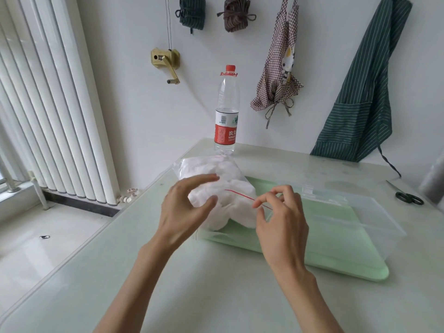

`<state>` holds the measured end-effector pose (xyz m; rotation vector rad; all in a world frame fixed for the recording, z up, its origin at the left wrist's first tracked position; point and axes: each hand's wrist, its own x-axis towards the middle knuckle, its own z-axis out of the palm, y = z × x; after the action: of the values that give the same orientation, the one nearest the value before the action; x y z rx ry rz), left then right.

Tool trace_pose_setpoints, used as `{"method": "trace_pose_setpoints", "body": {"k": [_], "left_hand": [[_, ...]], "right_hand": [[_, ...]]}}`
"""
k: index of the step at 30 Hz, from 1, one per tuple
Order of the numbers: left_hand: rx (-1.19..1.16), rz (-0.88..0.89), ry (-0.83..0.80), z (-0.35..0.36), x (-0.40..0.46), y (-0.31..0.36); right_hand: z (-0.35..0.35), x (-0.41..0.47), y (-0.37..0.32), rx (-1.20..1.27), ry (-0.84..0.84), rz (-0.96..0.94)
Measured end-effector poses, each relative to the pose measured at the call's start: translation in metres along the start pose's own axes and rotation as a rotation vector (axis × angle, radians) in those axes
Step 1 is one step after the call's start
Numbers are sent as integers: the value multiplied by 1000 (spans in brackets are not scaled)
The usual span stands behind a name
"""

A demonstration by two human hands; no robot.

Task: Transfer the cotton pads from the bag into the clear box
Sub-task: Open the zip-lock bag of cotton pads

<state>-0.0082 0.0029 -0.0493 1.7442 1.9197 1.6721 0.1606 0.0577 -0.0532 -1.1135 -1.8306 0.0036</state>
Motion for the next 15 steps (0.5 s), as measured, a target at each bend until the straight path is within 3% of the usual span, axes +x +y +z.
{"method": "trace_pose_setpoints", "body": {"k": [3,6,10,15], "left_hand": [[-105,-30,-18,-9,-5,-8],[41,-215,112,-9,-9,-21],[281,-475,110,-6,-9,-21],[7,-465,121,0,-9,-21]], "right_hand": [[-3,3,5,11,-30,17],[-3,13,3,9,-89,22],[4,30,-11,-46,-81,-136],[10,29,-23,-78,-18,-207]]}}
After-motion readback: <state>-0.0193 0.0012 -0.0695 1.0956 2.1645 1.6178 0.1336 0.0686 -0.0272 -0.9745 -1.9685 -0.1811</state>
